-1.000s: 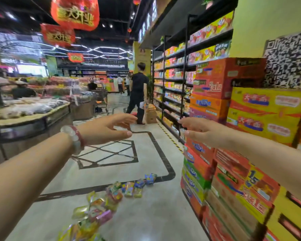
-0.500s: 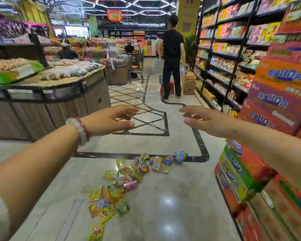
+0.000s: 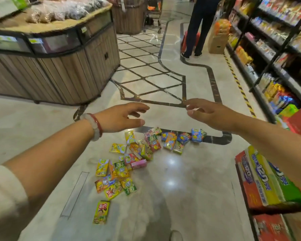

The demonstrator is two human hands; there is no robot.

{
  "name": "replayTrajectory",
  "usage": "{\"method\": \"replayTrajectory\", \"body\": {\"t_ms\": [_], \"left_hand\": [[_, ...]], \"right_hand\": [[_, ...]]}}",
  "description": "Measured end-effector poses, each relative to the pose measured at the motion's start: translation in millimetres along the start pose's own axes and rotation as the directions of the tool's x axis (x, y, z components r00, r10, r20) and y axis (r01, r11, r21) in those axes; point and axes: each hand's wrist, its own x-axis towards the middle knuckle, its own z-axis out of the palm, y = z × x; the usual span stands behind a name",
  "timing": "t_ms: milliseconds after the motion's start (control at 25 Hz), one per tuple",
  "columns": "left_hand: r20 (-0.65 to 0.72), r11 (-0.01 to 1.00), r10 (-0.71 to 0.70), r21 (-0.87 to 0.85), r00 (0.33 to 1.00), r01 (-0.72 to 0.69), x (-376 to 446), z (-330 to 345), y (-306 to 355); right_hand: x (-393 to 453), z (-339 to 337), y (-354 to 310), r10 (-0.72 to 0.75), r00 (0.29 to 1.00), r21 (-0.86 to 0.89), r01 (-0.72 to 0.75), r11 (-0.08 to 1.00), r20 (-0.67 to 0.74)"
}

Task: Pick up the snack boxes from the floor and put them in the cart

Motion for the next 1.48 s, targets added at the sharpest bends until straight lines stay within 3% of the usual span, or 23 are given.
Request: {"method": "replayTrajectory", "body": {"t_ms": [280,520,680,880,1040,1280,1480], "left_hand": [[-0.052,0.977,-0.200,-0.079,0.978,0.196,115,25,-137],[-0.048,0.876,-0.453,-0.210,0.890,0.435,179,157,-353],[-0.116,0.736,-0.668,-0.248,0.735,0.630,192,282,-525],[-0.155,0.448,-0.894,-0.252,0.421,0.858,192,416,-672],[-0.219,0.420,-0.906,-0.341,0.363,0.841,186,461,-704],[-0.269,0.391,-0.907,-0.249,0.324,0.886,193,474,-687],[-0.226,0.312,-0.942,-0.332,0.246,0.890,197,473,-700]], "right_hand": [[200,59,83,-0.005,0.984,-0.001,0.005,1.000,0.181],[348,246,222,-0.018,0.950,-0.037,0.031,0.999,0.312],[413,400,343,-0.091,0.907,-0.173,0.176,0.969,0.411],[469,552,471,-0.092,0.807,-0.439,0.408,0.801,0.583],[469,603,504,-0.129,0.823,-0.608,0.505,0.613,0.553],[461,618,502,-0.117,0.862,-0.680,0.467,0.566,0.494],[460,621,505,-0.166,0.881,-0.670,0.448,0.592,0.442]]}}
